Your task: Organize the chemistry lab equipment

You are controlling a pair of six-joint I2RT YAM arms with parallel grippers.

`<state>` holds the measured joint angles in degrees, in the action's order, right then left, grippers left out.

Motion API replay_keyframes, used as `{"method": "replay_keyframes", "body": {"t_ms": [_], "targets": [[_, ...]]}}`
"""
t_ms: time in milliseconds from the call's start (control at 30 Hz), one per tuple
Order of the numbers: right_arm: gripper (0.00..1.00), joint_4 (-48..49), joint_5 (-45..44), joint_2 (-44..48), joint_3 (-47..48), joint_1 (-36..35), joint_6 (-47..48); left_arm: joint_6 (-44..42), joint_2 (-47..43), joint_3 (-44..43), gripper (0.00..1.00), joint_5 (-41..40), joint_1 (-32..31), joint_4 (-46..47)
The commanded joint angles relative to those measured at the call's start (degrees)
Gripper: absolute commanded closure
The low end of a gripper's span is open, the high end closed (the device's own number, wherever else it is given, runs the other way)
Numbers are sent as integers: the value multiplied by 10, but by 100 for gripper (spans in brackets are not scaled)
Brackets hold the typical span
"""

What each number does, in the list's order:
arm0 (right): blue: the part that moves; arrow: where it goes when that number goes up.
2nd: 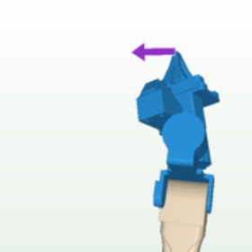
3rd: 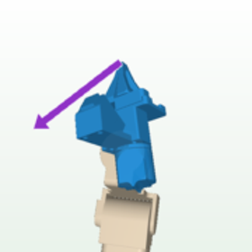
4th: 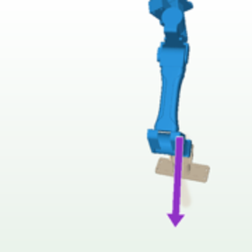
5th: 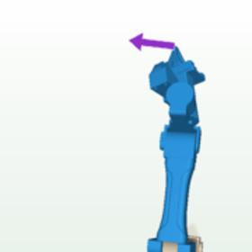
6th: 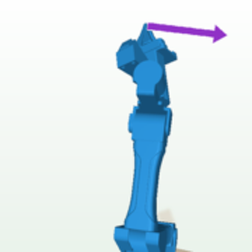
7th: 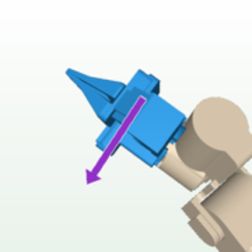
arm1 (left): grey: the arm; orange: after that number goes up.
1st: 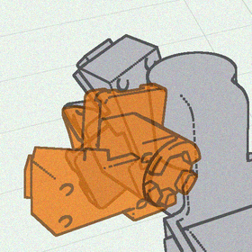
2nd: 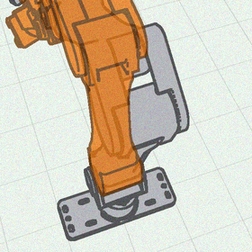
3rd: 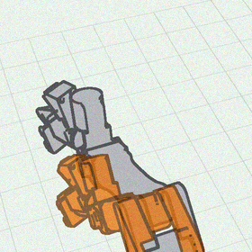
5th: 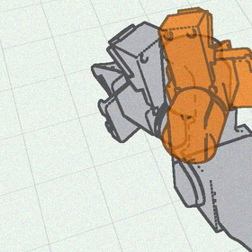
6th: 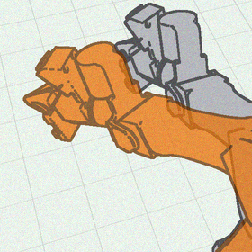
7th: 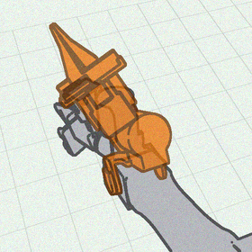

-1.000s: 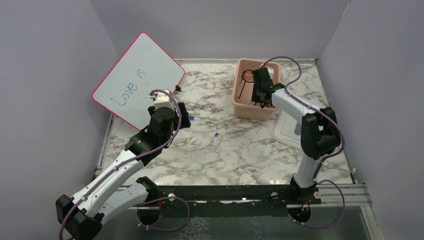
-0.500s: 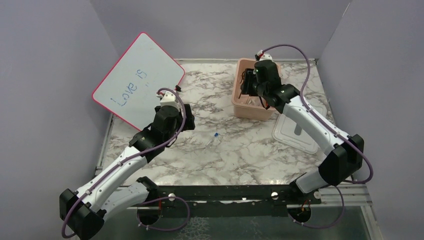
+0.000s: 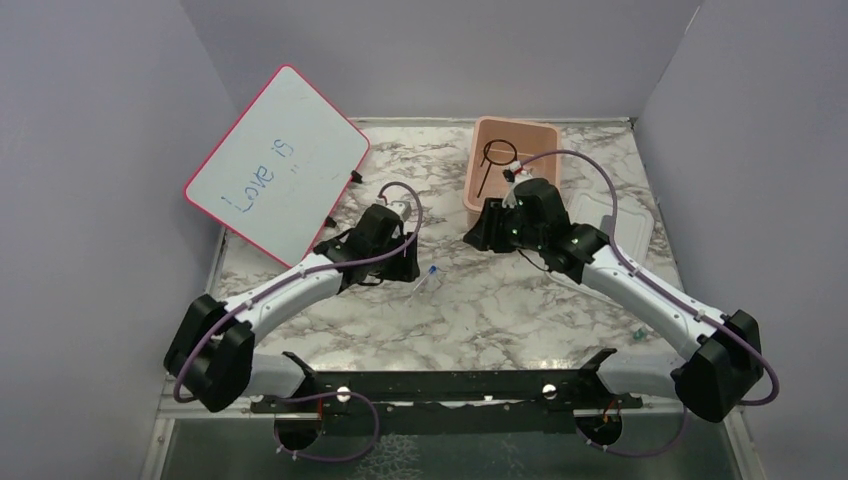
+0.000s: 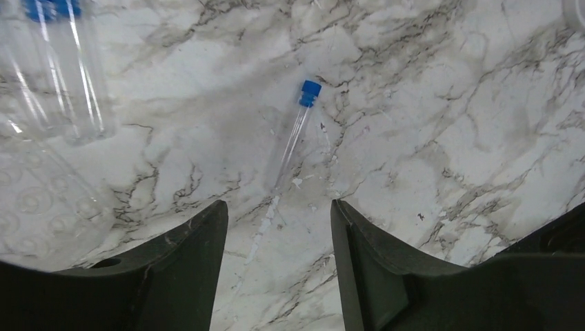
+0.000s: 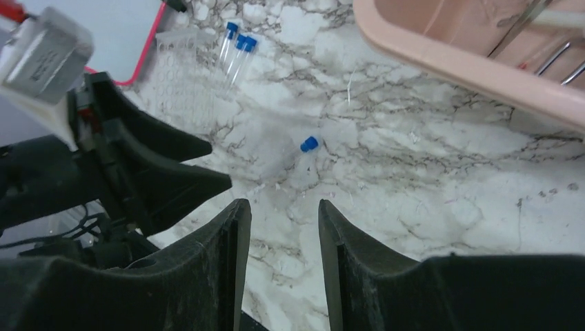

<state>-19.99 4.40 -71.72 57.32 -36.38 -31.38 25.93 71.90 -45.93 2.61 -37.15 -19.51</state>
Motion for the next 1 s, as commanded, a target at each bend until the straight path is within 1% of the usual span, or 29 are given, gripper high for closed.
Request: {"method": "replay_keyframes", "body": {"t_ms": [0, 233, 400, 467, 600, 633, 700, 833, 900, 967], "targets": [[56, 39, 52, 37, -43, 0, -40, -18, 71, -49, 43, 74, -8, -13], [56, 52, 57, 64, -101, 1, -49, -50, 163, -90, 44, 56, -31, -45], [57, 59, 56, 62, -117, 1, -48, -75, 222, -130, 56, 21, -41, -79], [57, 65, 60, 61, -124, 1, -50, -81, 234, -139, 58, 11, -42, -88], [57, 75, 62, 54, -135, 1, -51, -99, 258, -148, 58, 5, -48, -104], [57, 77, 62, 52, -136, 1, -52, -102, 264, -151, 60, -2, -49, -109], [57, 81, 63, 47, -138, 1, -53, -108, 278, -156, 69, -9, -50, -114], [57, 88, 66, 40, -144, 1, -52, -115, 300, -167, 76, -12, -53, -123], [58, 90, 68, 38, -147, 0, -51, -122, 305, -170, 87, -18, -56, -126], [57, 93, 73, 35, -149, 1, -49, -125, 300, -172, 92, -29, -60, -130]]}}
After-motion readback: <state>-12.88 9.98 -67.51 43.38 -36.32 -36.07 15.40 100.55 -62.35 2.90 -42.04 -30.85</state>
